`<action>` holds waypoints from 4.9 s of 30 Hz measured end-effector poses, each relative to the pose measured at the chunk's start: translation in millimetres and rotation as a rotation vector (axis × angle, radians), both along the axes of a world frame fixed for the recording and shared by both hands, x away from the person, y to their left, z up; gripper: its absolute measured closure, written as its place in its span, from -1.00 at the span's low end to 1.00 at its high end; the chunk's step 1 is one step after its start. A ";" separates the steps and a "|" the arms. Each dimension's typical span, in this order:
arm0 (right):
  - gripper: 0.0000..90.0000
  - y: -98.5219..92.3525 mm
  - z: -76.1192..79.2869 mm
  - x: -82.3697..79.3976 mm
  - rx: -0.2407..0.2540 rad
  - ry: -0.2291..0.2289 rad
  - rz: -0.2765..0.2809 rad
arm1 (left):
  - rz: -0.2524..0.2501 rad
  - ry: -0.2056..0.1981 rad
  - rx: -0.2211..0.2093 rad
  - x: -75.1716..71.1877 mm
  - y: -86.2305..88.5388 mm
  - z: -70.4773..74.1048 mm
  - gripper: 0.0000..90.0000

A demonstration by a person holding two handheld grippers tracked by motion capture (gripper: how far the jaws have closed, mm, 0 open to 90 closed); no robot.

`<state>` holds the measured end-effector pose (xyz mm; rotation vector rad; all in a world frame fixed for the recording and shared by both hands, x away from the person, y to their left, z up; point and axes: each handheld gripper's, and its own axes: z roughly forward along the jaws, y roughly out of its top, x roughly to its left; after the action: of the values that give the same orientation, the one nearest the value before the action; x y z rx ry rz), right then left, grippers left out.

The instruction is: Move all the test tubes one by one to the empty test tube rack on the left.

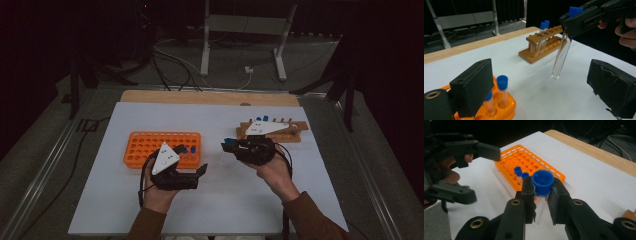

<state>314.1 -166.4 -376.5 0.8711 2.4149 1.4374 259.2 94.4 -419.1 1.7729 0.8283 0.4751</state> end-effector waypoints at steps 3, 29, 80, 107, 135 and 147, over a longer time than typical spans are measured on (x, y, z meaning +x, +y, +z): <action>0.70 5.2 -1.8 -1.1 0.004 0.010 0.018 | 0.000 0.008 -0.002 1.7 -4.0 -0.6 -0.76; 0.70 29.7 -5.1 -8.8 0.003 0.034 0.096 | -0.066 0.021 0.049 7.0 -32.1 -10.8 0.53; -1.00 -44.8 -30.2 -11.3 -0.015 -0.095 -0.158 | 0.189 -0.042 -0.018 25.2 49.7 -20.1 0.74; -1.00 -63.4 -37.4 -14.6 0.021 -0.081 -0.197 | 0.217 0.025 0.037 45.3 38.0 -56.9 0.74; -1.00 -62.3 -42.4 -14.0 0.004 -0.075 -0.188 | 0.189 0.130 0.172 47.1 33.8 -78.6 0.74; -1.00 -63.2 -43.3 -12.8 0.019 -0.062 -0.179 | 0.166 0.197 0.085 46.4 49.2 -70.0 0.27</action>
<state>301.2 -229.5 -419.8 1.0030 2.2194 1.4011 305.6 143.6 -489.1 1.8584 1.1137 0.4539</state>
